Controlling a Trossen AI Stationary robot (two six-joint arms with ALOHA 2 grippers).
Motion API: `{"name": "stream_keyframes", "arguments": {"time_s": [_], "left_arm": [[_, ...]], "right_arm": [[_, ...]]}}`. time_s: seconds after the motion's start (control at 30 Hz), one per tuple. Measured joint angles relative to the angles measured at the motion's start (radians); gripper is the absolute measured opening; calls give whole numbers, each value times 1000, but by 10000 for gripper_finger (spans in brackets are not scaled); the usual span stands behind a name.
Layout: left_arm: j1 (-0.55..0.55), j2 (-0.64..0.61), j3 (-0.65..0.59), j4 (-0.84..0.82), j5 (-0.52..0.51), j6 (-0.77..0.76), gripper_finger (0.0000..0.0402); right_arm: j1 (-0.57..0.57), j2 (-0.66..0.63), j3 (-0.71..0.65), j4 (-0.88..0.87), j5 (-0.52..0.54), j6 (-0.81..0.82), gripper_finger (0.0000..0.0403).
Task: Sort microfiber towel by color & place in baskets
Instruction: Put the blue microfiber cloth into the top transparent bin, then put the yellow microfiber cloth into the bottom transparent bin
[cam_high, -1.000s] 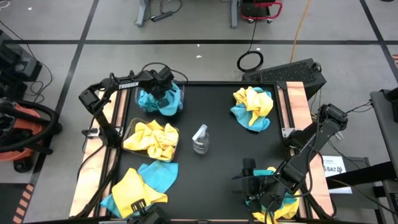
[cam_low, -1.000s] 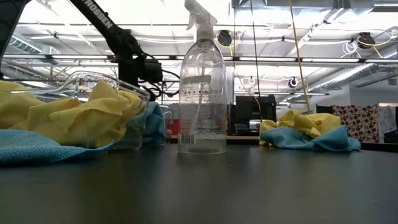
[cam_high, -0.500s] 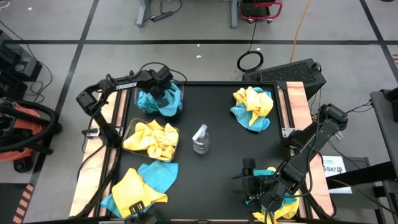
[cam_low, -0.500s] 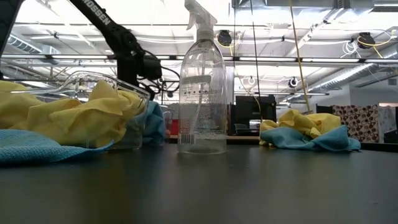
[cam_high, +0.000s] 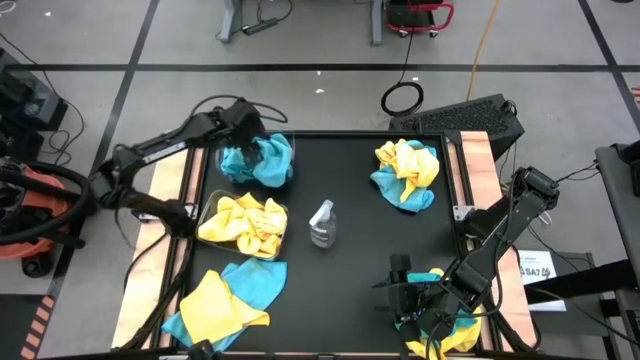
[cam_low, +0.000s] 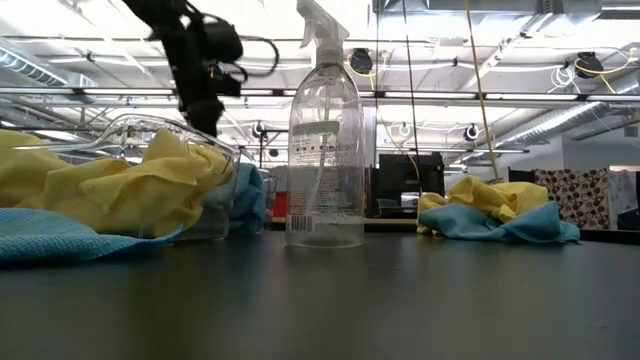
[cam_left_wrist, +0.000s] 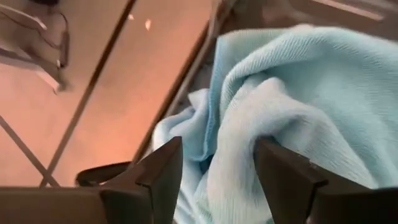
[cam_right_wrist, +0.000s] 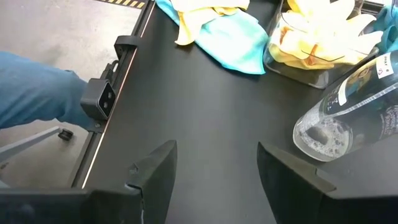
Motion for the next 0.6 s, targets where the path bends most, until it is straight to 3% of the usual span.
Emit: {"name": "stream_keyframes", "arguments": {"time_s": [0.2,0.4,0.6], "left_arm": [[-19,-133,1,-48,44,-6,203],[-73,-238,2,-140,211,-24,203],[-193,-311,2,-247,367,-44,203]], "right_arm": [[0,0,0,4,1,0,215],[0,0,0,6,1,-12,215],[-1,0,0,13,1,-53,215]]}}
